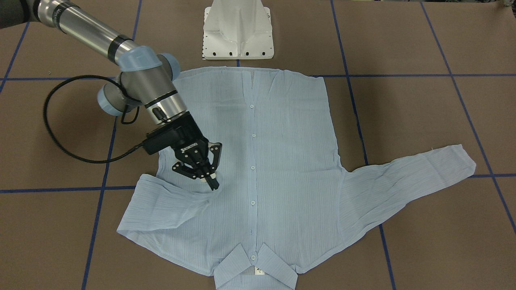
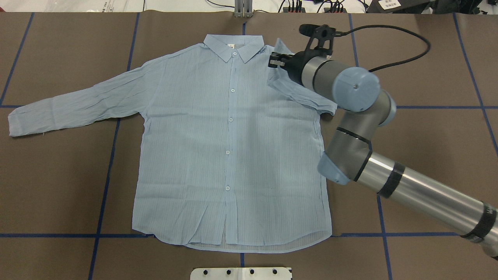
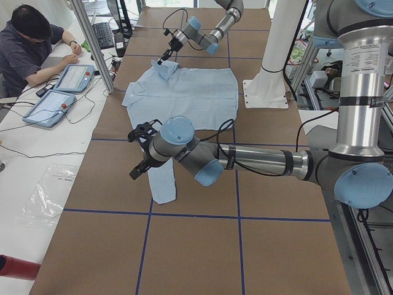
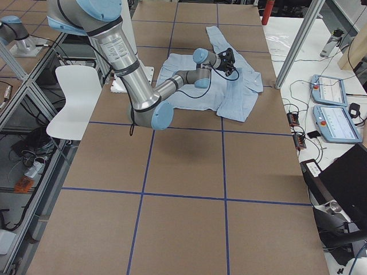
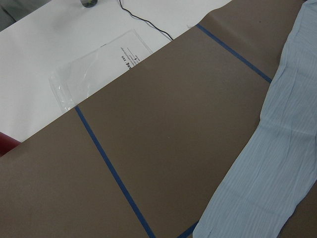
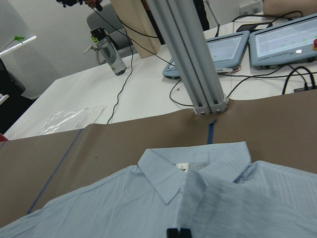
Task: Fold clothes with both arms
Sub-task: 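Carry the sleeve with the right gripper across the shirt front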
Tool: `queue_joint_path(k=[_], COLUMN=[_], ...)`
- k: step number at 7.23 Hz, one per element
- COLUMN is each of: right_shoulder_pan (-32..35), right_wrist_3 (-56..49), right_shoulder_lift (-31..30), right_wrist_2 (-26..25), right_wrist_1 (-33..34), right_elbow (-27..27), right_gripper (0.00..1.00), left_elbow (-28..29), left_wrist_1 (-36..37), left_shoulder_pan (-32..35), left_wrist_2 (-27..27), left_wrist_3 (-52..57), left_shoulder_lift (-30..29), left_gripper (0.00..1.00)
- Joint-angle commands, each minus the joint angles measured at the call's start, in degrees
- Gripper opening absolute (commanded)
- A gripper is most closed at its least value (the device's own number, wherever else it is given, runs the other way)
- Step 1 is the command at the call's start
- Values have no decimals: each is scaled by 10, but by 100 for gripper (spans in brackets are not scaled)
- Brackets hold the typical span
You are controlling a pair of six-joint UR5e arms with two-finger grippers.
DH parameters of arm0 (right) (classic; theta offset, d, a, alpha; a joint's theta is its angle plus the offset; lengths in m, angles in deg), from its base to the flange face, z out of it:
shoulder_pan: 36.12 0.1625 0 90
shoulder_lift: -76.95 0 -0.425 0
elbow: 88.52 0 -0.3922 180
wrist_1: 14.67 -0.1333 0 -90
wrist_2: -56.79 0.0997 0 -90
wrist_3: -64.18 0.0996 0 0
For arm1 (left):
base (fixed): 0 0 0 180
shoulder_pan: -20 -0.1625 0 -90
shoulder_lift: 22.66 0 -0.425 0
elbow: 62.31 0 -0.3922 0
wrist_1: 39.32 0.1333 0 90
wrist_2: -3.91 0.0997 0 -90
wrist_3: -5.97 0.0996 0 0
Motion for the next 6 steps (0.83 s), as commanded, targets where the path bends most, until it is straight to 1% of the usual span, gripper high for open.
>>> queue_joint_path(k=[1,2,4,6], right_shoulder_pan=[-75,-87,-102,-115], right_wrist_3=[0,0,0,0], right_shoulder_lift=[99,116,152,160], right_wrist_2=[-63,-65,-67,-67], right_wrist_1=[2,15,74,81], right_elbow=[-93,-111,-114,-116], right_gripper=[0,0,0,0], left_elbow=[-1,1,1,3], left_wrist_1=[0,0,0,0], left_shoulder_pan=[0,0,0,0], left_wrist_2=[0,0,0,0], left_wrist_3=[0,0,0,0], left_shoulder_lift=[0,0,0,0], left_gripper=[100,100,100,100])
